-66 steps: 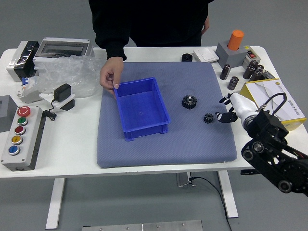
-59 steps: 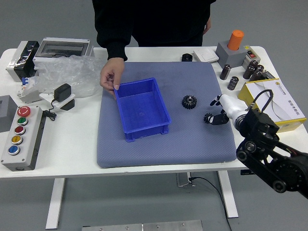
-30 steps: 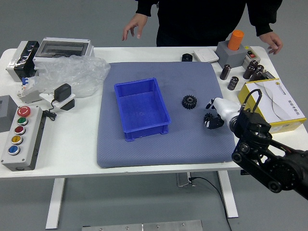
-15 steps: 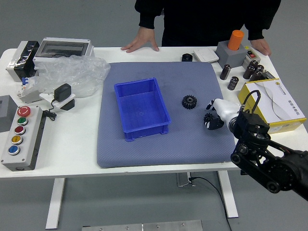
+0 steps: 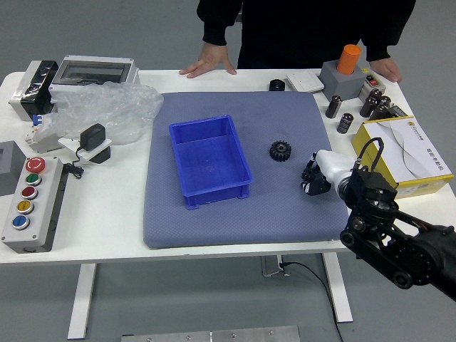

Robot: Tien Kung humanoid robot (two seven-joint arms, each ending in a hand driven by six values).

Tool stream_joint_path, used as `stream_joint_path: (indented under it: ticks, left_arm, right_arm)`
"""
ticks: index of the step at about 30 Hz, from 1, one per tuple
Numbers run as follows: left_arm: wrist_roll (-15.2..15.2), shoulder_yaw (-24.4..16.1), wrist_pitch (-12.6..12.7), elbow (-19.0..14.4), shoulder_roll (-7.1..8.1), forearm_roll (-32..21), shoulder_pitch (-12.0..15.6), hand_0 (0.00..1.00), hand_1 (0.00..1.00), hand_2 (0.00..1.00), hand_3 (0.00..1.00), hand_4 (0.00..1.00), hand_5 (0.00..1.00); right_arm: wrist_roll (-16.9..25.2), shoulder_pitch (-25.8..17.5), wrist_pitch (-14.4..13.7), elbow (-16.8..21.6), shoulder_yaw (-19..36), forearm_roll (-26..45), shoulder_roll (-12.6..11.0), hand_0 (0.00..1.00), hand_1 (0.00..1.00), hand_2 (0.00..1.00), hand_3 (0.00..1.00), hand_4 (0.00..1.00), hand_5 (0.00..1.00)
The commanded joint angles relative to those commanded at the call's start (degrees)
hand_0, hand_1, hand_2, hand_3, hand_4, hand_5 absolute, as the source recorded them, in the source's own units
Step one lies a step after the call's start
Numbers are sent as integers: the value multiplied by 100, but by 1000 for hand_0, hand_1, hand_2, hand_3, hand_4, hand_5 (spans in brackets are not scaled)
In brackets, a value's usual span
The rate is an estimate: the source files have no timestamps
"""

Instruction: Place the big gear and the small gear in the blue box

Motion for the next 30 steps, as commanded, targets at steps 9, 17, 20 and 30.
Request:
stream_joint_path:
  ticks: [9,17,20,30]
  left_arm:
    - [3,0,0,0,1,3,8,811,789,801,831,625,278]
    - [5,11,3,0,1,-11,14,811,789,801,832,629,283]
    - [4,14,6,0,3,-19,12,811,788,800,833,630,289]
    - [5,12,7,0,9,-33,4,811,787,800,832,634,295]
  right_arm:
    - [0,-6,-137,-46,-3,-113,20,660,454,509,584,741,63]
    - [0,-15,-264,-99,-3,-175,40,591,435,483,550,745,44]
    - [0,-21,-328,-127,1,-190,59,535,417,458,519,723,28]
    - [0,22,-337,-194,-2,-30,141,580,442,506,574,709,67]
